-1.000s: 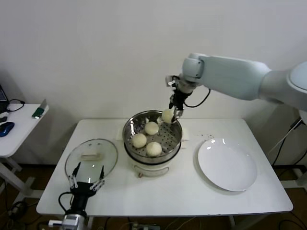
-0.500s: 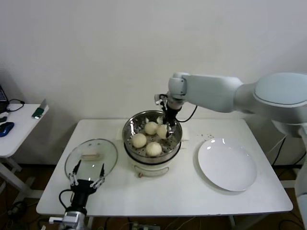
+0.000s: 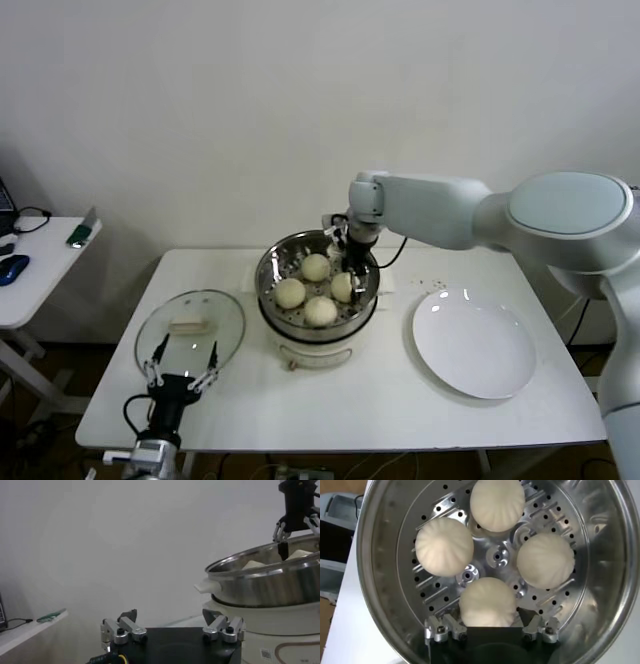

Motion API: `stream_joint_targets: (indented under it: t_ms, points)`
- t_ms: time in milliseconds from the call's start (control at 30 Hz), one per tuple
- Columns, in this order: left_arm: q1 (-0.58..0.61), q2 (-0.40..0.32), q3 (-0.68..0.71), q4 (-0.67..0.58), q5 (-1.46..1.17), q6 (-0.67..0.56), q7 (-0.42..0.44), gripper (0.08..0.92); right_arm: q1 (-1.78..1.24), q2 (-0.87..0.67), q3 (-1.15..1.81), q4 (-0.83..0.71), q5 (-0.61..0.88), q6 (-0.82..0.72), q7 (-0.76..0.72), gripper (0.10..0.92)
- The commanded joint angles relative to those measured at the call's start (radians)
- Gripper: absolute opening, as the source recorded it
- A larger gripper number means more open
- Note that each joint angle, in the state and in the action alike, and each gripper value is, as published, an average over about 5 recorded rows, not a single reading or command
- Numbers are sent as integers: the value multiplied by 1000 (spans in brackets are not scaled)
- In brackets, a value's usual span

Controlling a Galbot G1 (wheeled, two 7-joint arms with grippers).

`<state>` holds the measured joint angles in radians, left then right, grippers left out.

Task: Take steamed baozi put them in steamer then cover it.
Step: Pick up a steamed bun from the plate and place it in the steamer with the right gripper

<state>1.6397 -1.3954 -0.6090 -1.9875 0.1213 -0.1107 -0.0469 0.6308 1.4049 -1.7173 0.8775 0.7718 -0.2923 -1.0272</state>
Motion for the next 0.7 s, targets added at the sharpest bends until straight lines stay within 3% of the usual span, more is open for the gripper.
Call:
stream_joint_targets:
  t_ms: [33, 433, 700]
  points:
    - [2, 3, -1, -3, 1, -1, 0, 823, 9, -13, 24, 7, -18, 2, -11, 817]
    - [11, 3, -1, -29, -9, 9, -1, 823, 92, -220, 149, 203, 19, 11, 37, 823]
    - [25, 4, -7, -28, 0, -1, -4, 823, 81, -478, 241, 397, 51, 121, 309, 823]
